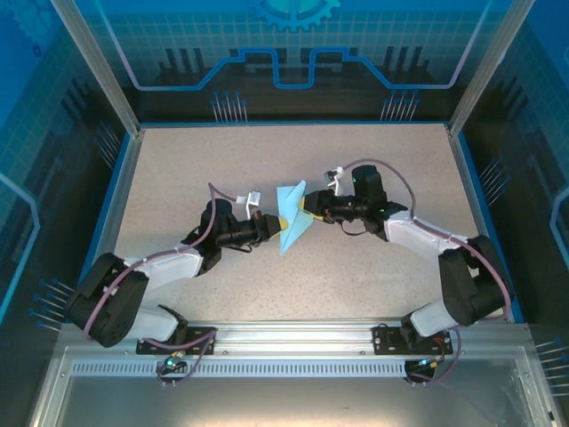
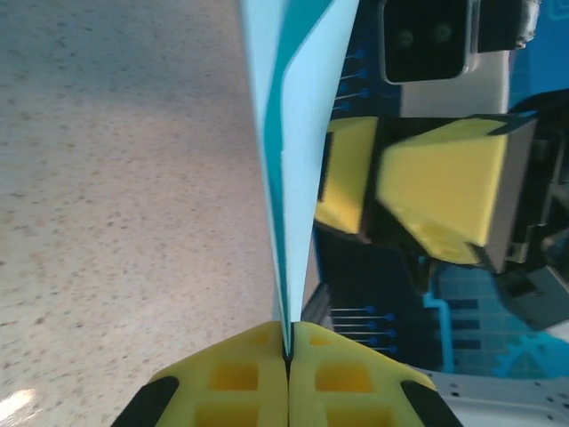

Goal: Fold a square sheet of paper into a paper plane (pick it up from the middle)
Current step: Pick up the paper from the center of the table, then turn over the paper at the center of the table.

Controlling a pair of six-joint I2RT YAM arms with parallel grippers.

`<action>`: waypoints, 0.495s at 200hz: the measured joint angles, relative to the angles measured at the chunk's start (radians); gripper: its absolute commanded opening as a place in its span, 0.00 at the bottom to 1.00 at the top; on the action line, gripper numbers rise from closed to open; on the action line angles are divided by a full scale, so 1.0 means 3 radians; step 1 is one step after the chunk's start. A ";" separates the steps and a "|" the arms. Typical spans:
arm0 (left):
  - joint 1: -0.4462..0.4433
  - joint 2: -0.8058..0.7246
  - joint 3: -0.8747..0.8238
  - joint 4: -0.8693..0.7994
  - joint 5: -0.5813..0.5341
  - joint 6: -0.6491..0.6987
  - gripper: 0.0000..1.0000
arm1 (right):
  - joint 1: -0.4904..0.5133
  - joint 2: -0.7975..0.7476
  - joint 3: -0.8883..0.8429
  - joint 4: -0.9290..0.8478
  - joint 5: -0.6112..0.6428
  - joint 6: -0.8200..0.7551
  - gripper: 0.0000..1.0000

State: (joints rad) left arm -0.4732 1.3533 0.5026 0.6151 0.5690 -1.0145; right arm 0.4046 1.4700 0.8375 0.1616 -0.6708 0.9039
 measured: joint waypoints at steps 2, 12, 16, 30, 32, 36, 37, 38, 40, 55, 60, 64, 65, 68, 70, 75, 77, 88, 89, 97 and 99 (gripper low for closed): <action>0.0000 -0.0023 0.0009 -0.0066 -0.0013 0.0048 0.03 | -0.0010 -0.0028 0.0000 -0.0051 0.0039 -0.0001 0.59; -0.0001 -0.0127 0.0089 -0.0430 -0.0127 0.0200 0.04 | -0.0041 -0.0158 0.0000 -0.0210 0.0165 -0.0121 0.65; -0.0001 -0.0182 0.0134 -0.0598 -0.0183 0.0295 0.04 | -0.0052 -0.0221 0.0000 -0.0292 0.0233 -0.0151 0.68; -0.0018 -0.0350 0.0341 -0.1200 -0.0446 0.0580 0.05 | -0.0080 -0.0429 0.0001 -0.0524 0.0467 -0.0306 0.72; -0.0024 -0.0370 0.0376 -0.1288 -0.0497 0.0612 0.05 | -0.0081 -0.0449 0.0001 -0.0546 0.0488 -0.0331 0.73; -0.0034 -0.0411 0.0443 -0.1446 -0.0581 0.0698 0.05 | -0.0085 -0.0504 0.0001 -0.0610 0.0563 -0.0369 0.74; -0.0039 -0.0423 0.0468 -0.1504 -0.0621 0.0726 0.05 | -0.0086 -0.0512 0.0001 -0.0623 0.0576 -0.0375 0.74; -0.0043 -0.0429 0.0483 -0.1535 -0.0641 0.0736 0.05 | -0.0085 -0.0530 0.0001 -0.0645 0.0601 -0.0394 0.74; -0.0053 -0.0448 0.0521 -0.1623 -0.0688 0.0772 0.05 | -0.0085 -0.0546 0.0001 -0.0659 0.0621 -0.0412 0.75; -0.0177 -0.0528 0.0823 -0.2219 -0.1142 0.1071 0.06 | -0.0086 -0.0670 -0.0001 -0.0860 0.0870 -0.0526 0.76; -0.0247 -0.0532 0.0944 -0.2439 -0.1340 0.1161 0.06 | -0.0085 -0.0696 -0.0003 -0.0917 0.0949 -0.0557 0.77; -0.0290 -0.0529 0.1016 -0.2566 -0.1462 0.1228 0.07 | -0.0086 -0.0707 -0.0006 -0.0954 0.1006 -0.0568 0.77; -0.0309 -0.0525 0.1045 -0.2621 -0.1517 0.1239 0.07 | -0.0086 -0.0710 -0.0006 -0.0960 0.1016 -0.0573 0.77; -0.0348 -0.0518 0.1101 -0.2716 -0.1616 0.1284 0.07 | -0.0086 -0.0717 -0.0011 -0.0985 0.1052 -0.0591 0.77; -0.0378 -0.0511 0.1143 -0.2791 -0.1696 0.1312 0.07 | -0.0086 -0.0721 -0.0015 -0.1003 0.1083 -0.0593 0.77; -0.0440 -0.0487 0.1236 -0.2954 -0.1884 0.1368 0.07 | -0.0086 -0.0727 -0.0023 -0.1039 0.1133 -0.0613 0.77; -0.0467 -0.0472 0.1275 -0.3024 -0.1962 0.1386 0.07 | -0.0086 -0.0729 -0.0027 -0.1055 0.1158 -0.0613 0.77; -0.0580 -0.0369 0.1460 -0.3362 -0.2352 0.1465 0.08 | -0.0086 -0.0731 -0.0055 -0.1127 0.1258 -0.0637 0.77; -0.0585 -0.0359 0.1471 -0.3384 -0.2377 0.1469 0.08 | -0.0086 -0.0731 -0.0060 -0.1136 0.1270 -0.0637 0.77; -0.0631 -0.0251 0.1584 -0.3604 -0.2644 0.1484 0.08 | -0.0086 -0.0731 -0.0084 -0.1179 0.1331 -0.0640 0.78; -0.0641 -0.0220 0.1612 -0.3662 -0.2714 0.1485 0.08 | -0.0086 -0.0731 -0.0088 -0.1186 0.1343 -0.0638 0.77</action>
State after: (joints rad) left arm -0.6655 1.2873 0.9863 -0.4835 -0.2451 -0.5690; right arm 0.3786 1.2507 0.8112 -0.1944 -0.2680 0.7124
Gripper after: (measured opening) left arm 0.075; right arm 0.772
